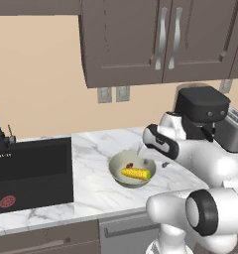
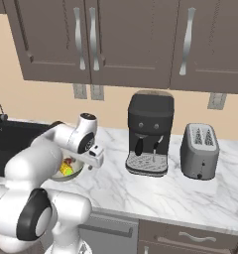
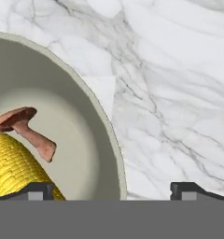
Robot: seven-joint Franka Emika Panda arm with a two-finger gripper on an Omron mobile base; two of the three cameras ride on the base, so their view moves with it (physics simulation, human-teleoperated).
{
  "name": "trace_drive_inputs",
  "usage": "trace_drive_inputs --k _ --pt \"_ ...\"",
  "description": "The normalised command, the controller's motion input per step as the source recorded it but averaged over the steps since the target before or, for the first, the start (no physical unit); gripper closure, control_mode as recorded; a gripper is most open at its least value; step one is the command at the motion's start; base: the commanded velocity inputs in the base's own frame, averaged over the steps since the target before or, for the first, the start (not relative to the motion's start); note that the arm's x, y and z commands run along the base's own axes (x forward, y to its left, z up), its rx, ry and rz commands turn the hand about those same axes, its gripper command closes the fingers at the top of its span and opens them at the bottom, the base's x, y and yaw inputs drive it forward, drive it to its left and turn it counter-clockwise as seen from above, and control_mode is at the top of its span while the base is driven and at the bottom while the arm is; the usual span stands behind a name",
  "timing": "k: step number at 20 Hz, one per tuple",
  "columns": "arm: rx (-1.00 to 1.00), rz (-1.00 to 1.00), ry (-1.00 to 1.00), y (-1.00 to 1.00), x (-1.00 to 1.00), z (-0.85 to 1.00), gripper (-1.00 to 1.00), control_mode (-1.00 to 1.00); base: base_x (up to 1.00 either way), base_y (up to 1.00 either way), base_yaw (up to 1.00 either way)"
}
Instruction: Dump the mushroom and corn from the bowl so the bowl can be washed. Place the bowl in the sink after clearing the leftovers.
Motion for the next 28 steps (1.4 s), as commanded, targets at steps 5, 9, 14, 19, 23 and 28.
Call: trace_drive_inputs --k 5,9,14,19,23,28 --pt "0.00 -0.03 0.02 0.03 0.26 -0.48 -1.00 -1.00 0.00 0.00 0.00" --pt "0.00 -0.02 0.02 0.09 0.17 -0.47 1.00 -1.00 0.00 0.00 0.00" --pt "0.01 -0.01 0.00 0.00 0.02 -0.01 1.00 -1.00 0.00 0.00 0.00" --pt "0.00 0.00 -0.02 0.00 -0.01 0.02 1.00 -1.00 0.00 0.00 0.00" --pt "0.00 0.00 -0.10 0.00 -0.12 0.31 1.00 -1.00 0.00 0.00 0.00" --pt "0.00 -0.05 -0.10 -0.02 -0.25 0.59 1.00 -1.00 0.00 0.00 0.00"
